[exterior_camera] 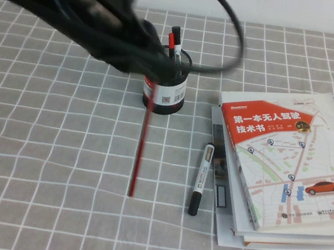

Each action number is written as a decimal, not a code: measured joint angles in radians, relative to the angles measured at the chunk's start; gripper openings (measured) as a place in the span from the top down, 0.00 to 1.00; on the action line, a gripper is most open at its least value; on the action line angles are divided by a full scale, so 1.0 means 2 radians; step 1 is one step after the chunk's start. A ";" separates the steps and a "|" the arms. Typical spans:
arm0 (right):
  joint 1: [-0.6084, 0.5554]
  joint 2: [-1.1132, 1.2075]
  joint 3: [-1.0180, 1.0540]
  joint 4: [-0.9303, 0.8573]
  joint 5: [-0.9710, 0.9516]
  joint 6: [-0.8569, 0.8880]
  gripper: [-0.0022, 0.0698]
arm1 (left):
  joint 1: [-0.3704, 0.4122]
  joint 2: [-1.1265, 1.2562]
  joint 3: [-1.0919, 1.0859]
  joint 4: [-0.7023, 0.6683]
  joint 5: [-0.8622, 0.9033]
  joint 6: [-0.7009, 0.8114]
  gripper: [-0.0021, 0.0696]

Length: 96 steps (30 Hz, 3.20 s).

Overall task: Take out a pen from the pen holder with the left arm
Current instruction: 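Take a marker out of the pen holder and lay it on the table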

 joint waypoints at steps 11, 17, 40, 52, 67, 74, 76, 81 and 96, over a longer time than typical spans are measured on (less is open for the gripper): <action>0.000 0.000 0.000 0.000 0.000 0.000 0.99 | -0.090 0.090 0.001 0.007 -0.061 -0.025 0.94; 0.000 0.000 0.000 0.000 0.000 0.000 0.99 | -0.090 0.143 0.001 0.007 -0.089 -0.030 0.94; 0.000 0.000 0.000 0.000 0.000 0.000 0.99 | -0.090 0.198 0.001 0.013 -0.165 -0.034 0.87; 0.000 0.000 0.000 0.000 0.000 0.000 0.99 | -0.090 0.204 0.001 0.025 -0.196 -0.056 0.48; 0.000 0.000 0.000 0.000 0.000 0.000 0.99 | -0.090 0.122 0.001 0.065 -0.197 -0.059 0.92; 0.000 0.000 0.000 0.000 0.000 0.000 0.99 | -0.090 -0.008 0.039 0.143 -0.230 -0.093 0.97; 0.000 0.000 0.000 0.000 0.000 0.000 0.99 | -0.091 -0.058 0.080 0.158 -0.264 -0.103 0.97; 0.000 0.000 0.000 0.000 0.000 0.000 0.99 | -0.095 -0.186 0.218 0.168 -0.334 -0.130 0.97; 0.000 0.000 0.000 0.000 0.000 0.000 0.99 | -0.095 -0.477 0.542 0.124 -0.345 -0.157 0.97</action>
